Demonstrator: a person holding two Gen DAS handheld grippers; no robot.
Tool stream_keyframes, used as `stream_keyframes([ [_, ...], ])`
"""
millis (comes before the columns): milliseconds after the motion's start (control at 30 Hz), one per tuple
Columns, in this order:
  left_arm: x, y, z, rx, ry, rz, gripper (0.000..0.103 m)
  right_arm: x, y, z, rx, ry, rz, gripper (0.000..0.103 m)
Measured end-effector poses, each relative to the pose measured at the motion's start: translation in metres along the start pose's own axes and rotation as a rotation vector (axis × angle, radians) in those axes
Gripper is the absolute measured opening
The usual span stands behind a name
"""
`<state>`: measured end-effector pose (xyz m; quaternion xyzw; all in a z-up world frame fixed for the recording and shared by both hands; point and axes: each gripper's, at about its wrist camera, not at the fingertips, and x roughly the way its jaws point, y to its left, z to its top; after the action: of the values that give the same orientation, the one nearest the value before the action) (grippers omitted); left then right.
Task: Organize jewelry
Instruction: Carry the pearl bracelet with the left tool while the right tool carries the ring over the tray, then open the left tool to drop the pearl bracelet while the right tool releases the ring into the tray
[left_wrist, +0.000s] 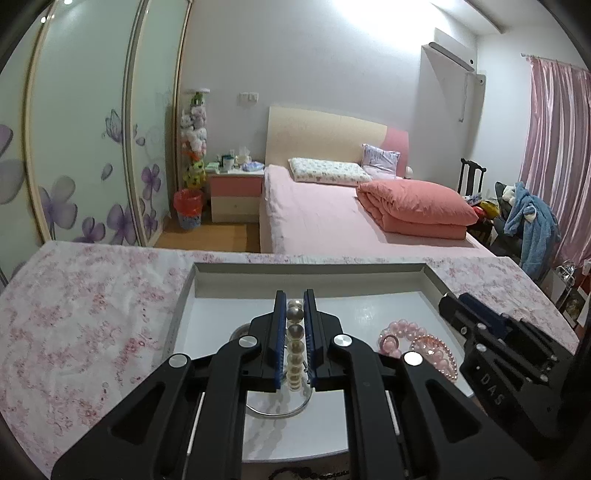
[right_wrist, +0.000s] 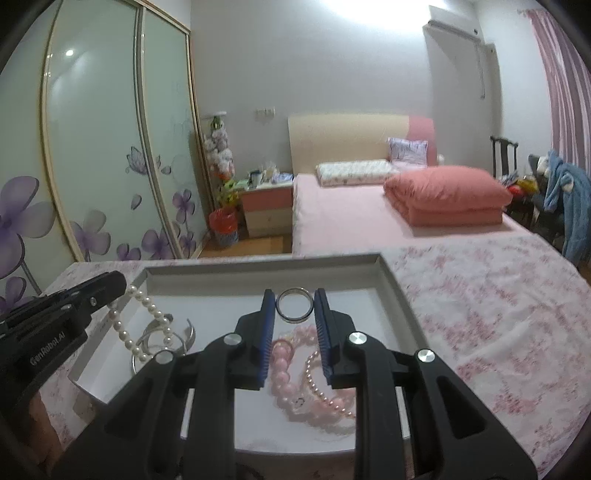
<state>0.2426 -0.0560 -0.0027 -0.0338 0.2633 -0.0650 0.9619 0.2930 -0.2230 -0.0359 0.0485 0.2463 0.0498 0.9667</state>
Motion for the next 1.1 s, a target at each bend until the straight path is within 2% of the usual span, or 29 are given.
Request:
stream_keyframes([
  [100, 0.001, 0.004, -0.001, -0.018, 0.006, 0.004, 0.011, 0.004, -0.001, -0.001, 0.009, 0.019, 0.007, 0.033],
  [333, -0.005, 0.028, 0.001, -0.075, 0.012, 0.039, 0.011, -0.007, -0.006, 0.001, 0.024, 0.013, -0.004, 0.033],
  [533, -0.025, 0.049, -0.003, -0.092, 0.011, 0.086, 0.013, -0.026, -0.006, -0.004, 0.008, 0.030, -0.005, 0.033],
  [700, -0.048, 0.070, -0.020, -0.092, 0.033, 0.127, 0.026, -0.041, -0.003, -0.018, -0.021, 0.097, 0.018, 0.033],
  [867, -0.059, 0.090, -0.040, -0.097, 0.096, 0.157, 0.036, -0.043, 0.004, -0.044, -0.051, 0.242, 0.087, 0.033],
  [967, -0.062, 0.101, -0.053, -0.114, 0.151, 0.153, 0.046, -0.041, 0.012, -0.058, -0.075, 0.307, 0.115, 0.033],
  [1100, -0.064, 0.106, -0.062, -0.124, 0.189, 0.147, 0.053, -0.035, 0.023, -0.068, -0.114, 0.358, 0.125, 0.034],
])
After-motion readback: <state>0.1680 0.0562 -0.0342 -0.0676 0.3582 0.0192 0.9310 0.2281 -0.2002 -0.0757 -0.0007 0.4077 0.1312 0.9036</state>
